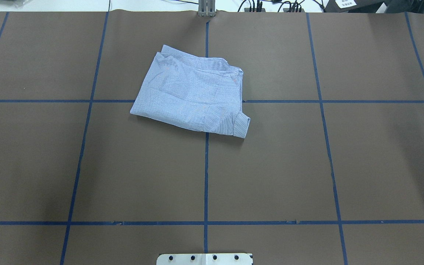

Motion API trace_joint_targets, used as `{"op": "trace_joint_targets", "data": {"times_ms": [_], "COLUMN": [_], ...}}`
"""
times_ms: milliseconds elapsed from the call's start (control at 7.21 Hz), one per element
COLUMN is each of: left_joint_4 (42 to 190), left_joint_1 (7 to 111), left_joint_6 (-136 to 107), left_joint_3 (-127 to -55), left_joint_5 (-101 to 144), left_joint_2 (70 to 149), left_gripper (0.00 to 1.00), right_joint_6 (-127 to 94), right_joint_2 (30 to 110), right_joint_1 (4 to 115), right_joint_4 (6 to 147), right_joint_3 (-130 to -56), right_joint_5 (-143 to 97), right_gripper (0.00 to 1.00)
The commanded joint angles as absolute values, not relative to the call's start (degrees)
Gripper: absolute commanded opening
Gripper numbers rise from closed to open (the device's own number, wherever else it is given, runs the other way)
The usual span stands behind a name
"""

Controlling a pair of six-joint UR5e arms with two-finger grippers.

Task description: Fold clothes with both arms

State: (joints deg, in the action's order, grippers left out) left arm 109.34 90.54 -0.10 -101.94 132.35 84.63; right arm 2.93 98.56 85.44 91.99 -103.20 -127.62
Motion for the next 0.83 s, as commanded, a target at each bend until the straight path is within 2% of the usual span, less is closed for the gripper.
{"op": "trace_joint_targets", "data": {"times_ms": [0, 694], "left_joint_4": [109.25, 111.18], "left_joint_1": [90.53, 90.44], "left_joint_6": [-0.09, 0.09], "left_joint_3": [-101.95, -101.51], "left_joint_5": [132.45, 132.28], "left_joint_2": [84.73, 85.34], "left_gripper": [0.99, 0.99], "right_joint_6": [2.99, 3.77], "right_joint_2": [98.44, 96.51], "right_joint_1": [85.52, 85.52], "right_joint_4": [91.85, 91.58], "right_joint_3": [-102.83, -103.27], "right_joint_5": [-132.17, -131.84], "right_gripper": [1.0, 1.0]}}
